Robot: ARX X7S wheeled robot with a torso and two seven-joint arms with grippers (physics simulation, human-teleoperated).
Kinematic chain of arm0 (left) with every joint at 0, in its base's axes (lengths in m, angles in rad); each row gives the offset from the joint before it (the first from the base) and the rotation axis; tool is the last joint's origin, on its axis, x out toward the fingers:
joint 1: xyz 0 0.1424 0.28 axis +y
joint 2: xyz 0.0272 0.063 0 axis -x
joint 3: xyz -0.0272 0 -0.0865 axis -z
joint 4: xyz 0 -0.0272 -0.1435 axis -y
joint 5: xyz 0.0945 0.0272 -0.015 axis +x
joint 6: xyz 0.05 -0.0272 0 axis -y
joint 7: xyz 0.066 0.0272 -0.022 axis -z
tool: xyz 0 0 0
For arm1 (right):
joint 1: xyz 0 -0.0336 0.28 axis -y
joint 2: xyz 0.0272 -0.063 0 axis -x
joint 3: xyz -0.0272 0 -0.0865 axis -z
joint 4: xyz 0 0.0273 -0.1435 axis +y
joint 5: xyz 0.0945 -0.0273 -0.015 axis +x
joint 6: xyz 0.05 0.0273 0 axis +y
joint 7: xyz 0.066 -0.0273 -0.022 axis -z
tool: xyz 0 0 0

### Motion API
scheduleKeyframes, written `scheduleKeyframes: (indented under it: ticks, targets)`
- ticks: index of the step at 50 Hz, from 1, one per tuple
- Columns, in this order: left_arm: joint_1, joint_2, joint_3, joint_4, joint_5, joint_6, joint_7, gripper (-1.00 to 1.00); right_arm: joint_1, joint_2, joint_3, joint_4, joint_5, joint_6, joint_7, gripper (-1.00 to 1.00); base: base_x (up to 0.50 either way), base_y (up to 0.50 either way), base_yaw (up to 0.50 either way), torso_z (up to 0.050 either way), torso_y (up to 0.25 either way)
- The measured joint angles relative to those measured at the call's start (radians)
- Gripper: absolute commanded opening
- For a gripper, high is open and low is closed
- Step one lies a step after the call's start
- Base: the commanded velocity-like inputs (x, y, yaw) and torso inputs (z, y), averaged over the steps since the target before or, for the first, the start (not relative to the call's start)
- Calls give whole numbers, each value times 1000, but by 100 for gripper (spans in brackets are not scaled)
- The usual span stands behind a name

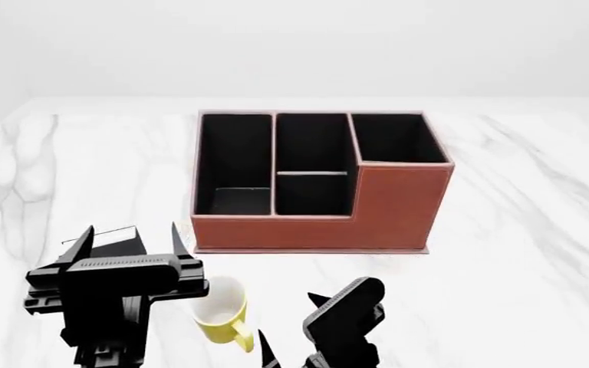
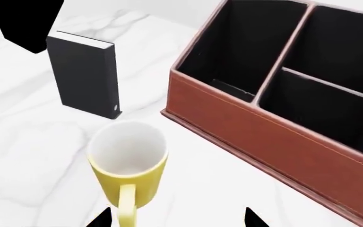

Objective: Pick up the yellow and white mug and place it to the right of the caddy.

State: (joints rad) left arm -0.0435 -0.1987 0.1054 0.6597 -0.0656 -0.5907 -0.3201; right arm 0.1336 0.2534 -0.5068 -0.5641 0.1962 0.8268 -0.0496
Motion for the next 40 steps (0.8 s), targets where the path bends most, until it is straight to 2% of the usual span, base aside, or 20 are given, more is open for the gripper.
scheduleKeyframes:
  ticks: [40]
  targets:
    - [14,-25,9,-7,-28,29,-23,100,105,-85,-109,288,-18,-72,-15,100,0,0,0,0,0]
